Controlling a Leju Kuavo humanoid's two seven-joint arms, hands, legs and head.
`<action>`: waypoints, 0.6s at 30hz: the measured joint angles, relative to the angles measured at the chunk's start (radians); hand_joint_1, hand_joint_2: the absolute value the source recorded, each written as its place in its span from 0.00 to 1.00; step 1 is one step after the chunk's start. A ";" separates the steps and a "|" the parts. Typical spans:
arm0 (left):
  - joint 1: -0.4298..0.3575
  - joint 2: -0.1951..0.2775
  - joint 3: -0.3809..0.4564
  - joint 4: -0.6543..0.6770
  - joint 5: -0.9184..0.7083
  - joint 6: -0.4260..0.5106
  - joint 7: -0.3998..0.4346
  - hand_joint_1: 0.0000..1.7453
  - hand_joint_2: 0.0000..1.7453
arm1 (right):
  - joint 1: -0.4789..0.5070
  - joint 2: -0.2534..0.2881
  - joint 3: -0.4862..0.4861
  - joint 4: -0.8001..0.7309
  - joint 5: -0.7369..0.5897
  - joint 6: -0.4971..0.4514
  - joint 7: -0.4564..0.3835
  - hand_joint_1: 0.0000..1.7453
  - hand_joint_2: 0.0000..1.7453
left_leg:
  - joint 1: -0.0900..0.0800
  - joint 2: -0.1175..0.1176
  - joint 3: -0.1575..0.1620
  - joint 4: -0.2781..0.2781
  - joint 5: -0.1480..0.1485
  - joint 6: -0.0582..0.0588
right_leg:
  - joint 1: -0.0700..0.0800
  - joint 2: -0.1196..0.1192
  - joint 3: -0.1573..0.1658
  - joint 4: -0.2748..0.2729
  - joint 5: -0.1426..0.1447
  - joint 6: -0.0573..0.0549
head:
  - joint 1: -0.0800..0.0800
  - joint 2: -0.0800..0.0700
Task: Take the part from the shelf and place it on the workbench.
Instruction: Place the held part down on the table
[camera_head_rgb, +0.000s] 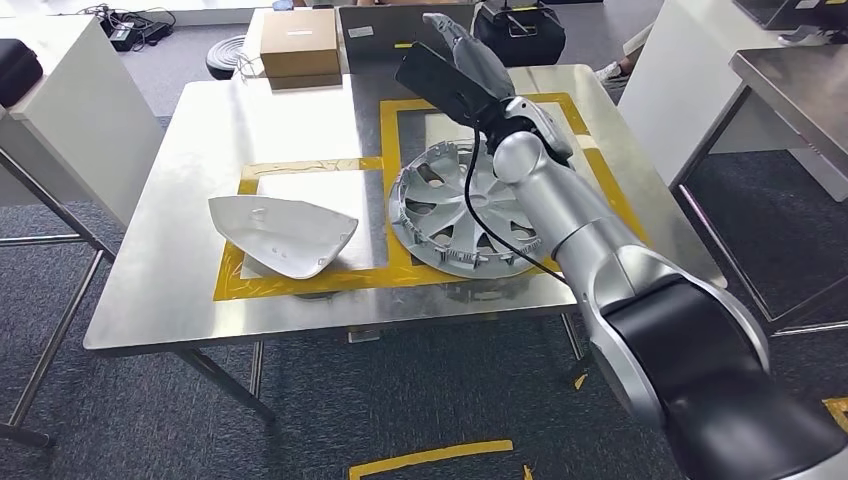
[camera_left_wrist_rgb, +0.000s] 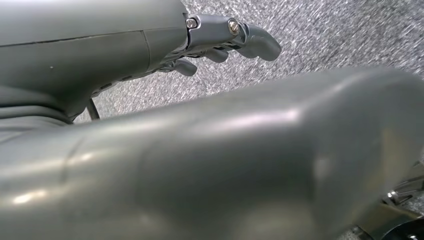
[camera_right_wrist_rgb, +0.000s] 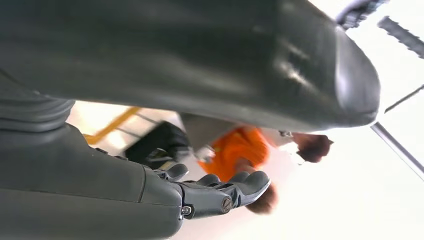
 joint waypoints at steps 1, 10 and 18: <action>0.001 0.000 0.002 0.000 0.000 0.000 0.000 0.00 0.00 | 0.011 -0.006 -0.022 -0.061 -0.011 0.010 -0.003 0.00 0.00 | 0.000 0.000 0.000 0.000 0.000 0.000 | 0.000 0.000 0.000 0.000 0.000 0.000 | 0.000 0.000; 0.003 -0.001 0.010 0.000 -0.017 0.000 0.003 0.00 0.00 | 0.149 -0.081 -0.113 -0.530 -0.051 0.038 0.010 0.00 0.00 | 0.000 0.001 0.000 0.000 0.000 0.000 | 0.000 0.000 0.000 0.000 0.000 0.000 | 0.000 0.000; 0.001 -0.003 0.010 -0.001 -0.024 0.003 0.009 0.00 0.00 | 0.186 -0.127 -0.132 -0.635 -0.074 0.040 0.009 0.00 0.00 | -0.002 0.000 0.001 0.001 -0.001 0.001 | -0.005 0.000 0.001 -0.001 0.000 0.001 | 0.000 0.000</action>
